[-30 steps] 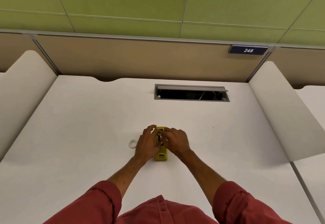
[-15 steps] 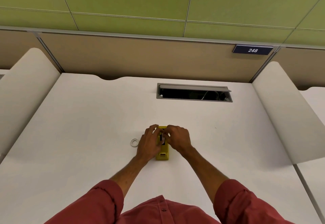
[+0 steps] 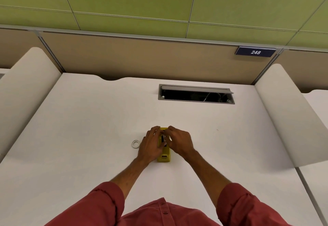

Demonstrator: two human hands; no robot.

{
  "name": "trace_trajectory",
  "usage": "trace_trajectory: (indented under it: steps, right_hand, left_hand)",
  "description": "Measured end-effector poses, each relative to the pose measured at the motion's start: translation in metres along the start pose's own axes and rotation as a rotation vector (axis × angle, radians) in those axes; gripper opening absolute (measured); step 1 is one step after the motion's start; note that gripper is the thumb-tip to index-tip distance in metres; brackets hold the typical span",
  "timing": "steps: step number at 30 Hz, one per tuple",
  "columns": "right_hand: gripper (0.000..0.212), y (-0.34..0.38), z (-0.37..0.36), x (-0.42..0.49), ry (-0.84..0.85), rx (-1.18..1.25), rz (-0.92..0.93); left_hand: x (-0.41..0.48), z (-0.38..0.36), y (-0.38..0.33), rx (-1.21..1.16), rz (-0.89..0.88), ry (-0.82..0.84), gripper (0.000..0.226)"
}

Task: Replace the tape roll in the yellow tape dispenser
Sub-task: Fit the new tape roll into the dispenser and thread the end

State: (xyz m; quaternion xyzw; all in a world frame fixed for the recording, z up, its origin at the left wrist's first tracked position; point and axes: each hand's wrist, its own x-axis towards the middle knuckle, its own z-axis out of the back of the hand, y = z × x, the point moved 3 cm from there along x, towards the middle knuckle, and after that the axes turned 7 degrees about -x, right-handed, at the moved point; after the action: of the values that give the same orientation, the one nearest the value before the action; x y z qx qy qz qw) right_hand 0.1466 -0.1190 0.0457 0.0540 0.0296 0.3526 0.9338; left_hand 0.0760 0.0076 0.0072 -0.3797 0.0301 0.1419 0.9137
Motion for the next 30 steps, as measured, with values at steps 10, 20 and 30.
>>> trace_trajectory:
  steps: [10,20,30]
  right_hand:
    - [0.026,0.003,-0.004,0.007,0.068,-0.119,0.058]
    - [0.027,-0.002,0.000,0.006,0.066,-0.014,0.047]
    - [0.024,-0.003,-0.004,0.012,0.069,0.027,0.003]
  left_hand:
    - [0.004,0.002,0.001,0.034,-0.003,0.029,0.051]
    - [0.002,0.003,0.001,-0.021,0.010,0.026,0.053]
    - [0.005,-0.001,0.001,0.018,-0.004,0.016,0.042]
